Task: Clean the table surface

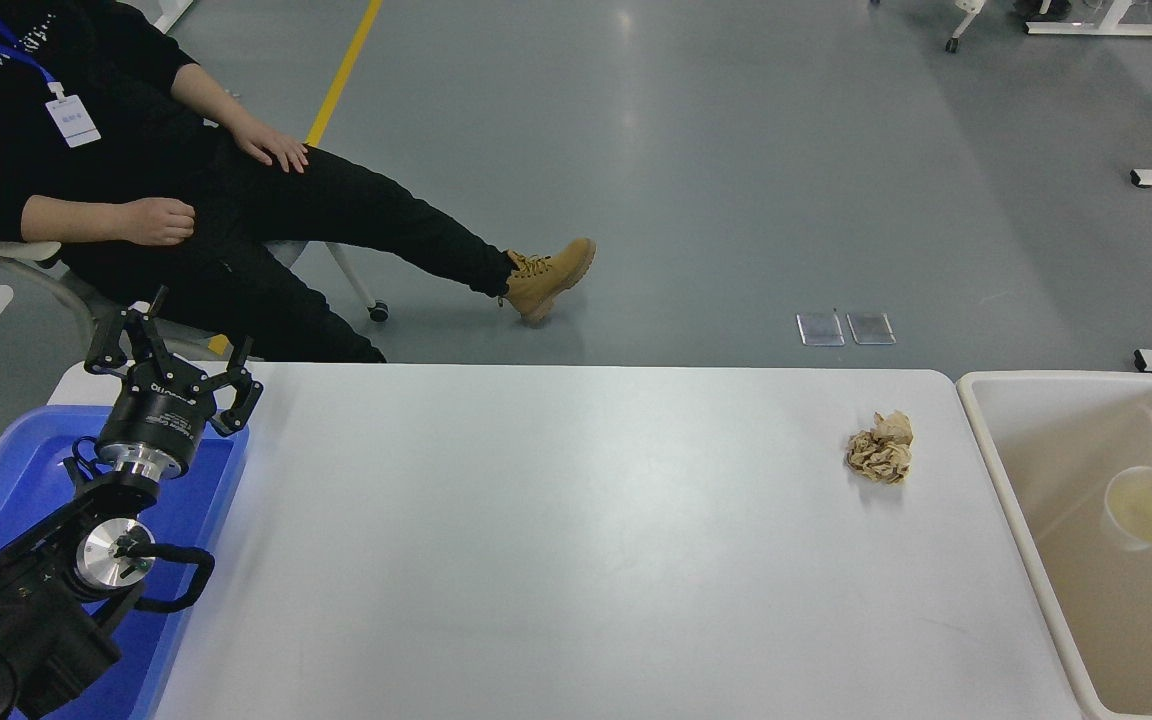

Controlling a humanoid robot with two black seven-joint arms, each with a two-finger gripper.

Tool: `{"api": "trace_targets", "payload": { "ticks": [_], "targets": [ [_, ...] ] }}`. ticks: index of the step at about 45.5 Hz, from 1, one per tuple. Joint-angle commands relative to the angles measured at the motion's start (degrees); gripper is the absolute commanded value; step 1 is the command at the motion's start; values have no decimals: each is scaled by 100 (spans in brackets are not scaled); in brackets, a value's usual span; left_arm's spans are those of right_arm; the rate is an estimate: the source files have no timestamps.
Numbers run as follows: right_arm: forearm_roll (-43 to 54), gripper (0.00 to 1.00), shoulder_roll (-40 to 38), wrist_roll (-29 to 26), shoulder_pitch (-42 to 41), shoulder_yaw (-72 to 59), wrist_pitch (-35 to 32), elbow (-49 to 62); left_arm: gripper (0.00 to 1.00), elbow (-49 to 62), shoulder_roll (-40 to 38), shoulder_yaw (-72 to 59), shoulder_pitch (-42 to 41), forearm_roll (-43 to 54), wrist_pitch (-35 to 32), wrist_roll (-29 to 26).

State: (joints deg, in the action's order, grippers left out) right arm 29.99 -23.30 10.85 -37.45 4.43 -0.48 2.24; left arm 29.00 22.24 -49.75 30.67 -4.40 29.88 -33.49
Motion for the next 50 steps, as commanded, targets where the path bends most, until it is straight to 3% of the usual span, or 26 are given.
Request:
{"api": "trace_targets", "payload": {
  "ticks": [1,5,20,33,50],
  "targets": [
    [-11,87,-35,5,-8,93,75,-22,100,0,0,0,0,0,0,0],
    [-11,99,-61,5,-78,128,57,-30,100,0,0,0,0,0,0,0],
    [-239,99,-579,75,-807,848,13,-583,100,0,0,0,0,0,0,0],
    [-371,99,-1317,75,-1713,3439,5,-2332,100,0,0,0,0,0,0,0],
    [-371,99,-1107,84,-1432,6034,-74,-4327,100,0,0,0,0,9,0,0]
  ]
}}
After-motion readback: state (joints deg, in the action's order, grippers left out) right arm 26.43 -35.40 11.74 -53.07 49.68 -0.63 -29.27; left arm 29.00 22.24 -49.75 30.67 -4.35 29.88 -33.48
